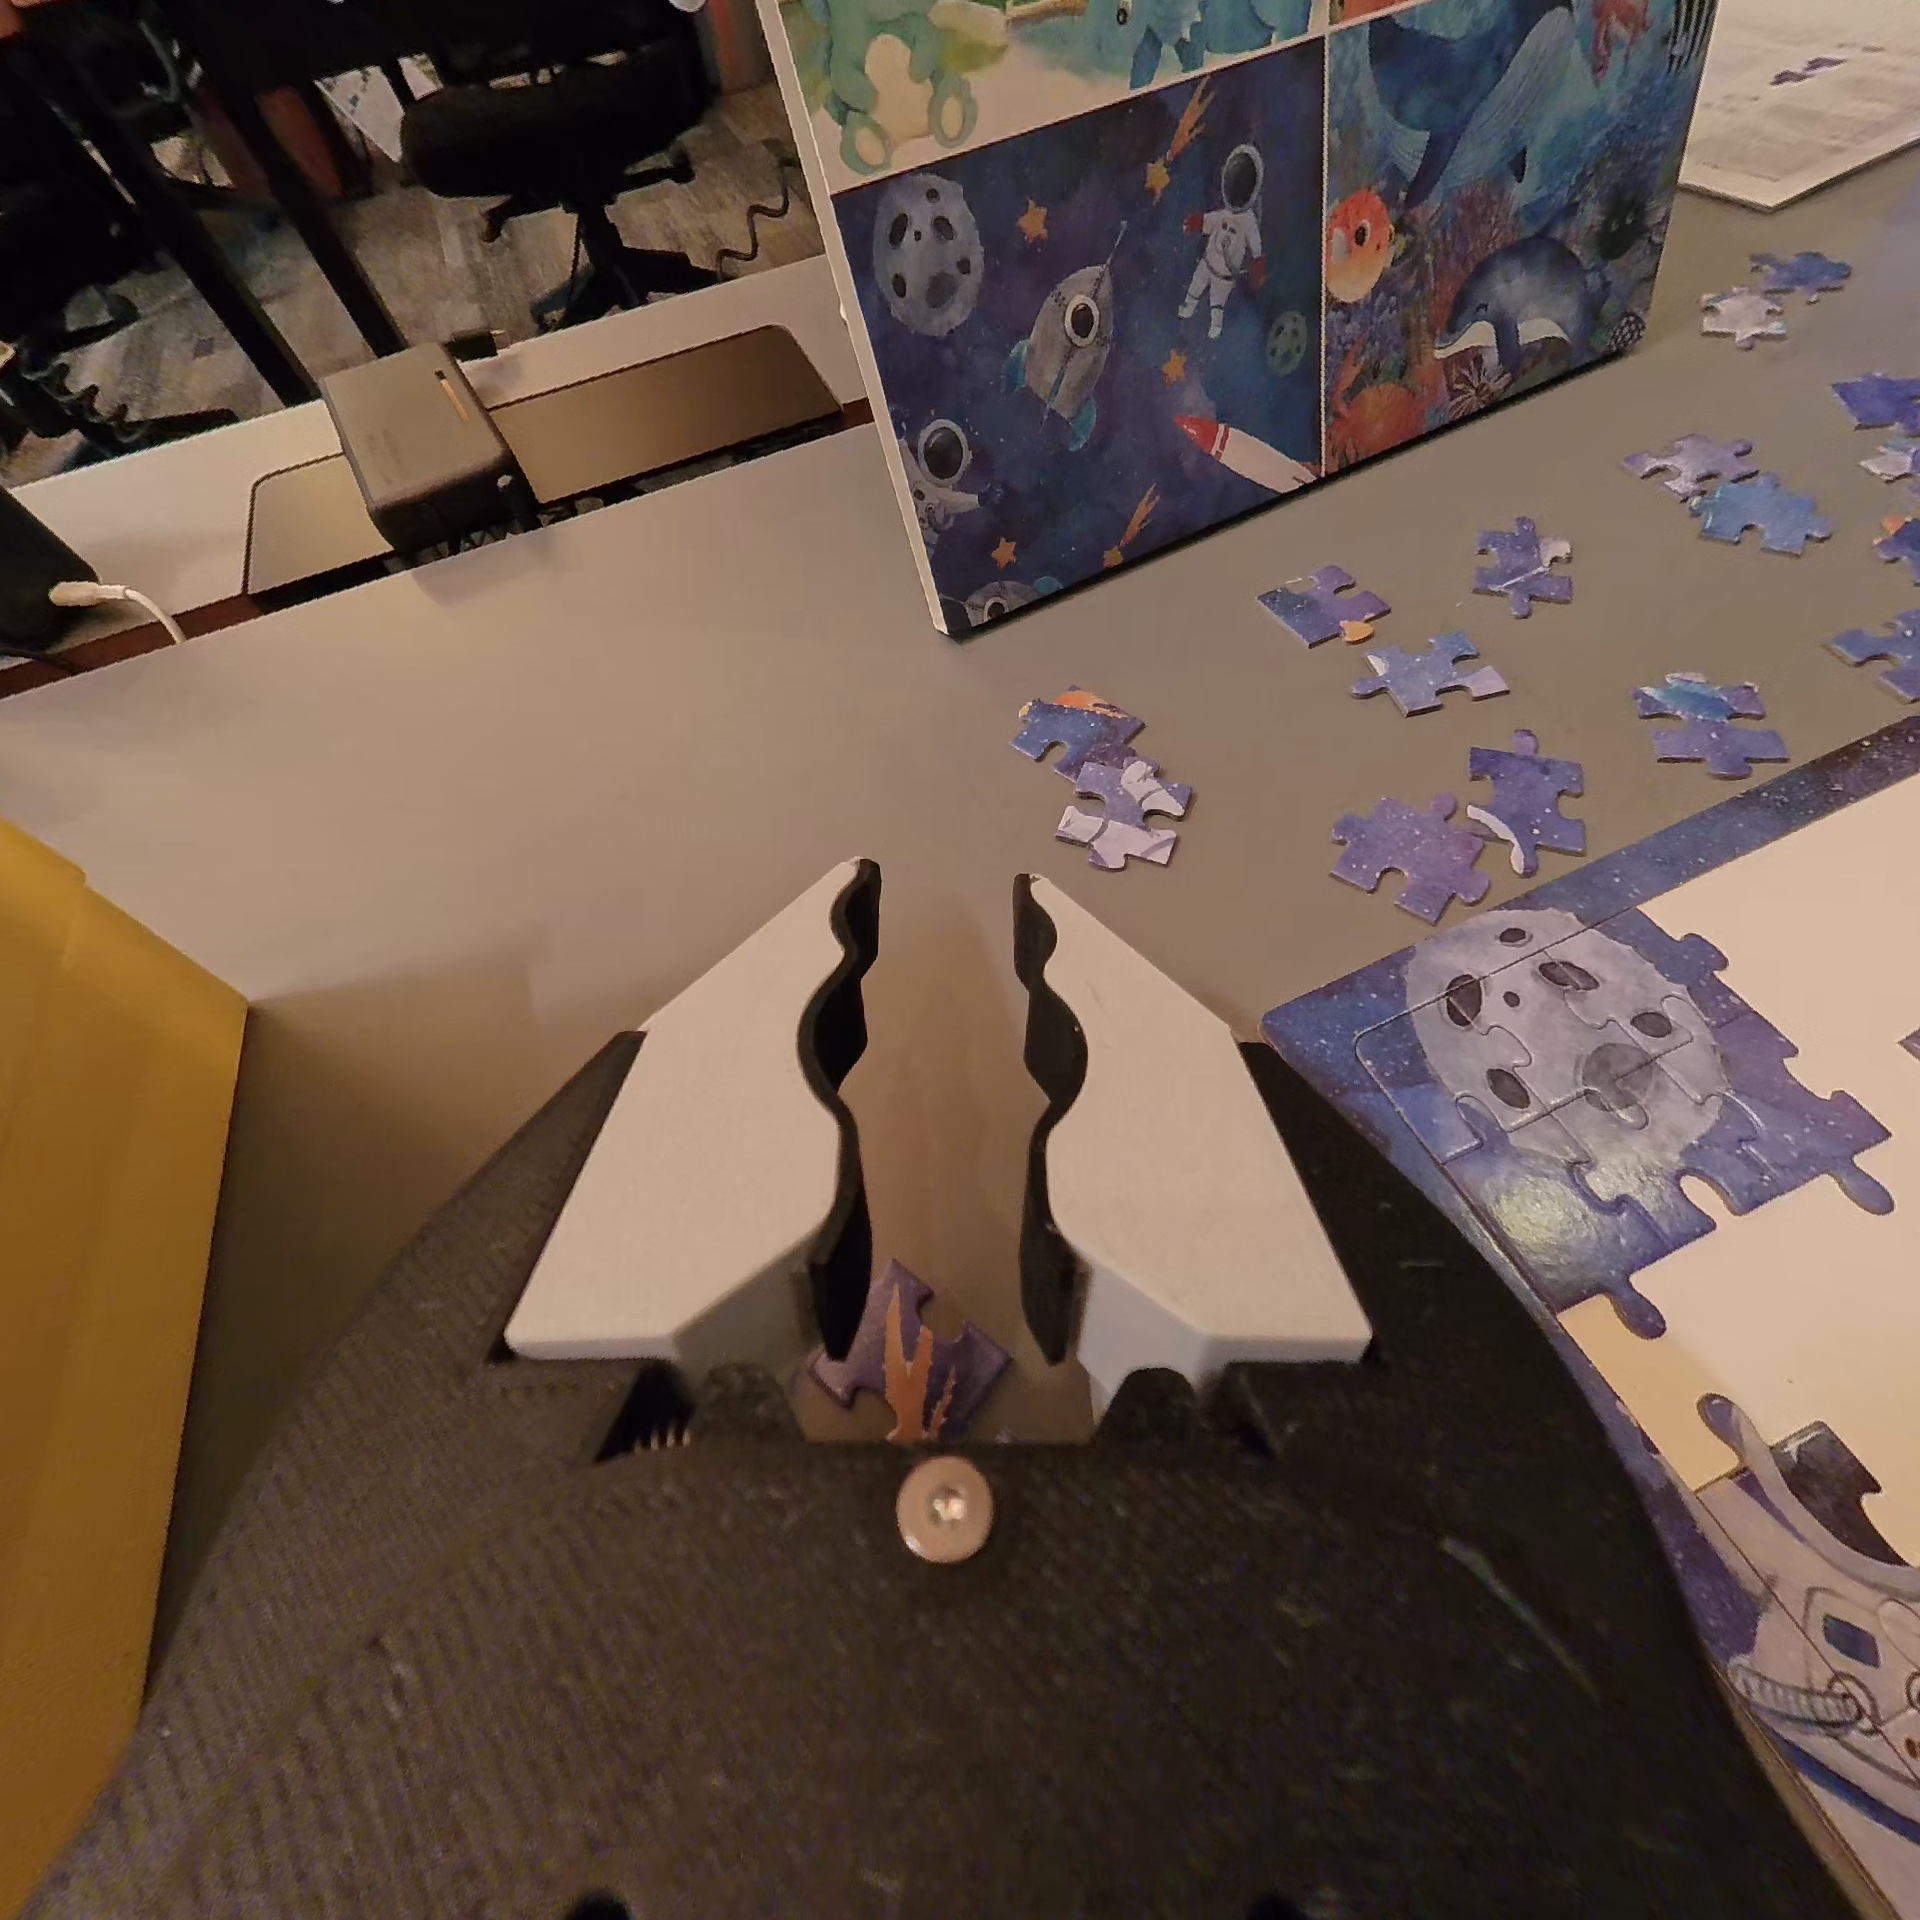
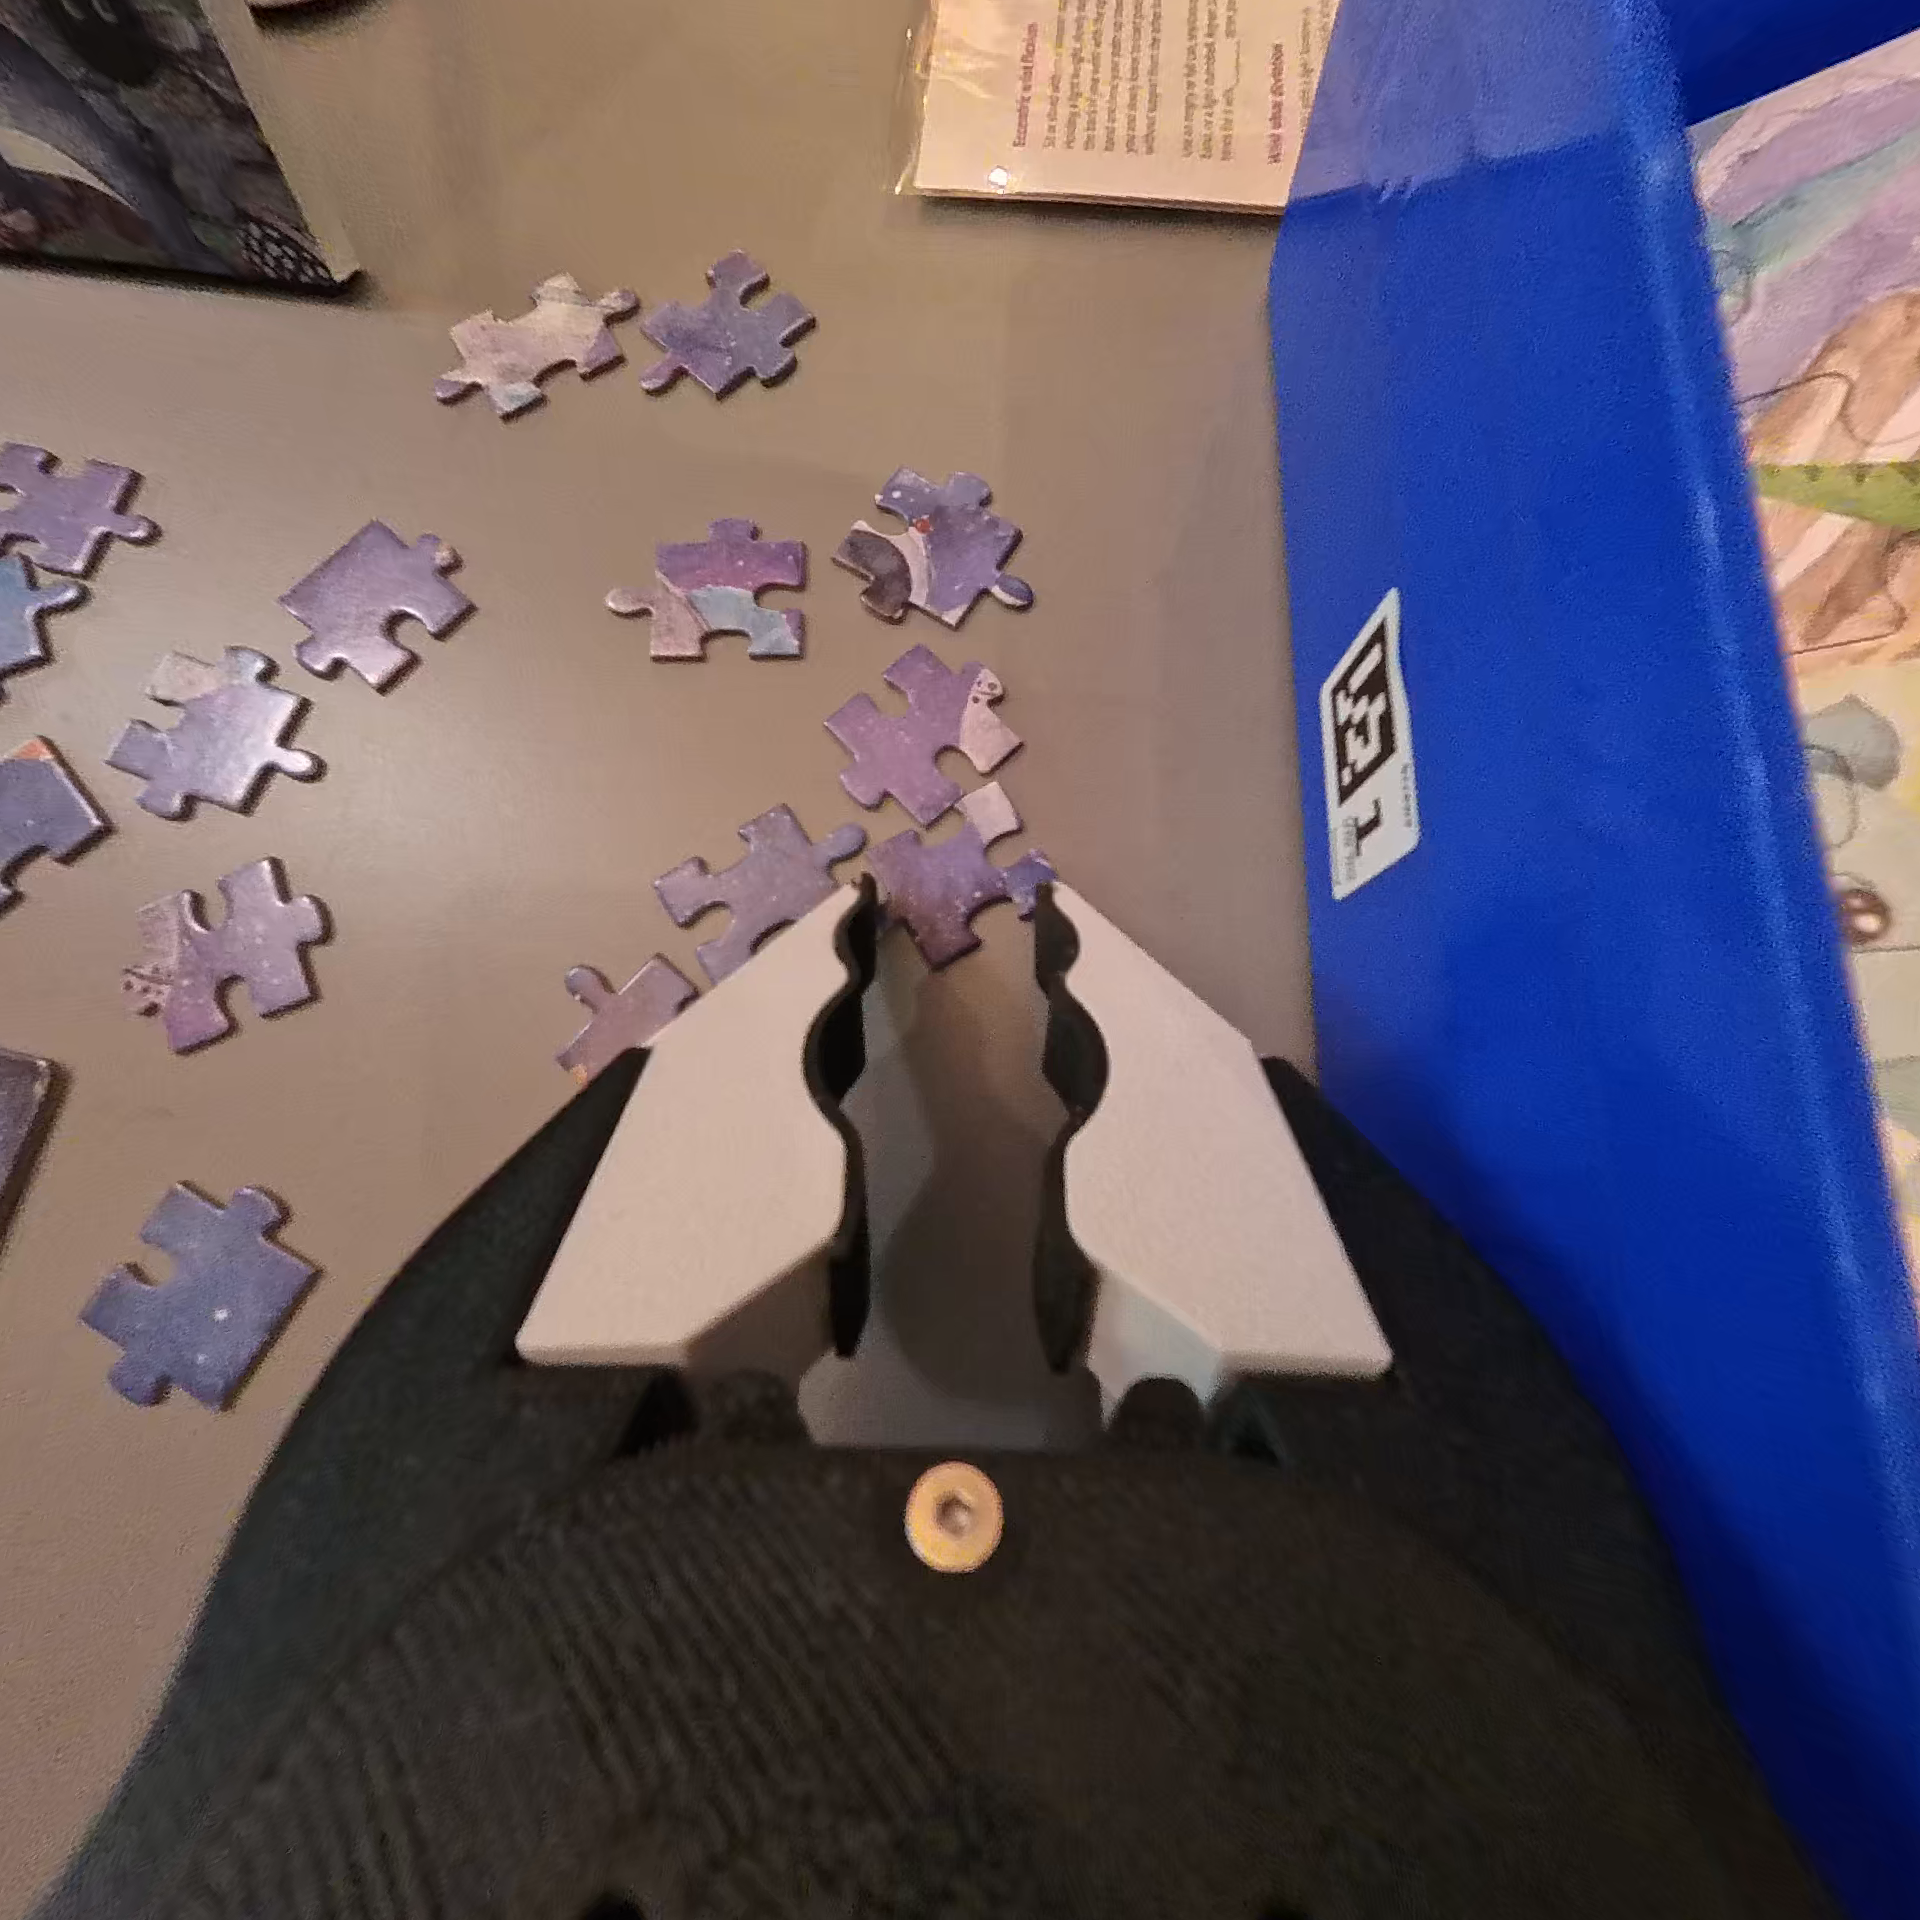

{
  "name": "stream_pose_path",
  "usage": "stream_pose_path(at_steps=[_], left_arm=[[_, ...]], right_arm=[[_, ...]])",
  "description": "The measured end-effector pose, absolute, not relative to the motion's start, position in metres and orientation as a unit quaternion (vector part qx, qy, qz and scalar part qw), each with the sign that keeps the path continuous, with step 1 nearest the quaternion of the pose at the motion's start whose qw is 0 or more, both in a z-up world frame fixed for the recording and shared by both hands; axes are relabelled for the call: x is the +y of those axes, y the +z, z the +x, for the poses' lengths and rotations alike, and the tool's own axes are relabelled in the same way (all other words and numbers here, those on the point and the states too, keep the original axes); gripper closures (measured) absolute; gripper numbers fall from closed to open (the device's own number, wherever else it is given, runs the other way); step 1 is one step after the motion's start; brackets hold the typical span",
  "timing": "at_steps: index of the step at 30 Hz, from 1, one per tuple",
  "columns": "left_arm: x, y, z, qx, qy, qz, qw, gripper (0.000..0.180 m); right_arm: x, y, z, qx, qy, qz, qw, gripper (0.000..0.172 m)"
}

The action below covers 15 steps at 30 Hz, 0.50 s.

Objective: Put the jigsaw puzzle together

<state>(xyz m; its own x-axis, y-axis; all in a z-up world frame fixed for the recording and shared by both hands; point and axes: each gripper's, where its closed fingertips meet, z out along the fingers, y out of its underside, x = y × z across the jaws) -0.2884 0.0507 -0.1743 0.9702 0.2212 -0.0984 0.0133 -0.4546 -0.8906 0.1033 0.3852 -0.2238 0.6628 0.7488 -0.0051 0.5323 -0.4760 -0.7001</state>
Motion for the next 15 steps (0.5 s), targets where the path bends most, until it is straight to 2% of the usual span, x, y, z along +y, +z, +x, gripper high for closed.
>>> stream_pose_path(at_steps=[8,13,15], left_arm=[[0.0508,-0.1745,-0.2883,-0.069,0.100,-0.847,0.517,0.156],[0.0508,-0.1746,-0.2883,-0.069,0.101,-0.847,0.517,0.156],[0.0508,-0.1747,-0.2883,-0.069,0.101,-0.847,0.517,0.156]], right_arm=[[0.3853,-0.2247,0.1078,-0.380,0.141,-0.849,0.340,0.136],[0.3817,-0.2249,0.1063,-0.390,0.141,-0.847,0.334,0.146],[0.3801,-0.2251,0.1058,-0.394,0.142,-0.846,0.330,0.154]])
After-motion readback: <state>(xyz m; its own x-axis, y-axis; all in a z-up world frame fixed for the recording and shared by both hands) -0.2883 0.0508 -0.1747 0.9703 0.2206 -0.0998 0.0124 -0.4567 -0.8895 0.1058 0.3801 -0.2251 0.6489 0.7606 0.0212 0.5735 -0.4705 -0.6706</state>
